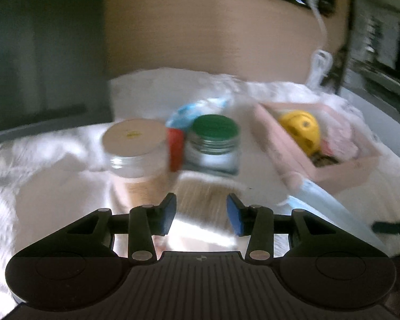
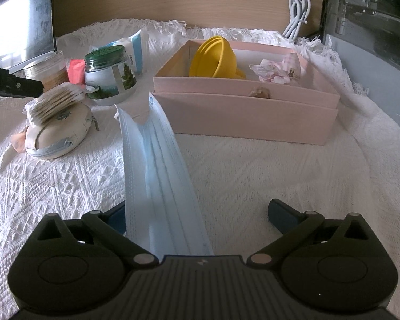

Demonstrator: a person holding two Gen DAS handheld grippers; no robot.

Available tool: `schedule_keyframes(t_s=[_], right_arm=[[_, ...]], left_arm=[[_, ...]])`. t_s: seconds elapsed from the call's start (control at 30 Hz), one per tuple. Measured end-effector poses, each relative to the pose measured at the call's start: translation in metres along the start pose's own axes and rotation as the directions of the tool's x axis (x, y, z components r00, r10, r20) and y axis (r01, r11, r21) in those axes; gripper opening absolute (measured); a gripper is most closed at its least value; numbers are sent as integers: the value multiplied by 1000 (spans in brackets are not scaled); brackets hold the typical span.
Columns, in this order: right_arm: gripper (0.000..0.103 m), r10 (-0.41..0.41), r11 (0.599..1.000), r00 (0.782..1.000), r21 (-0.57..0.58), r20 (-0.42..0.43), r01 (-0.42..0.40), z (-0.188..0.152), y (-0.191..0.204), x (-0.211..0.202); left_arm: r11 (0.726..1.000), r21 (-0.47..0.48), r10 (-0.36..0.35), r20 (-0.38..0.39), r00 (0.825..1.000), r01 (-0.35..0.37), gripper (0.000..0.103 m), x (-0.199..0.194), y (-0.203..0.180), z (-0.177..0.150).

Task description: Organize soft objects

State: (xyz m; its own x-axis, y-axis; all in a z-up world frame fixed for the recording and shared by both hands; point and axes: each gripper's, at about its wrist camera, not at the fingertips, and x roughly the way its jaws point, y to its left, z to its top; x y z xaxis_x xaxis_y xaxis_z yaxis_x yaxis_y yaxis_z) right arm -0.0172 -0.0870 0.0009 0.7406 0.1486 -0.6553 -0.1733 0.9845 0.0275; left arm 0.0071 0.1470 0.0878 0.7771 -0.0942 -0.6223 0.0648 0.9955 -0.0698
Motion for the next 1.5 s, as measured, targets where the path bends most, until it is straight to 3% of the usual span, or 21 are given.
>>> schedule_keyframes(t_s=[0.17,0.4,0.9,0.97,1.07,1.2,1.4,1.5], right_arm=[[103,-1,1000,1000,1,0,1,0,1,0],[103,-2,1000,1000,4,0,2,0,2,-1],[103,23,1000,1000,-13,-1,-23,2,3,0],[103,24,1000,1000,-13,-1,-24,2,3,0],[103,24,1000,1000,-13,-1,-24,2,2,0],[103,25,1000,1000,-13,-1,-25,2,2,0],[103,27,1000,1000,-16,-1,-27,2,1,0],[103,31,999,1000,-18,-2,-31,2,1,1]], left_arm=[[998,-55,-25,-29,999,23,45,3,12,3],[998,32,-46,-63,997,48,51,11,-11,-1],[996,35,-81,-83,993,84,67,14,-16,2],[995,21,-98,-63,993,99,66,10,-14,4],[998,64,-16,15,1000,15,62,2,-12,7],[997,70,-40,-80,996,46,66,23,-1,12],[997,6,-80,-85,993,81,67,38,10,19],[998,8,-66,-98,993,67,75,47,8,21]])
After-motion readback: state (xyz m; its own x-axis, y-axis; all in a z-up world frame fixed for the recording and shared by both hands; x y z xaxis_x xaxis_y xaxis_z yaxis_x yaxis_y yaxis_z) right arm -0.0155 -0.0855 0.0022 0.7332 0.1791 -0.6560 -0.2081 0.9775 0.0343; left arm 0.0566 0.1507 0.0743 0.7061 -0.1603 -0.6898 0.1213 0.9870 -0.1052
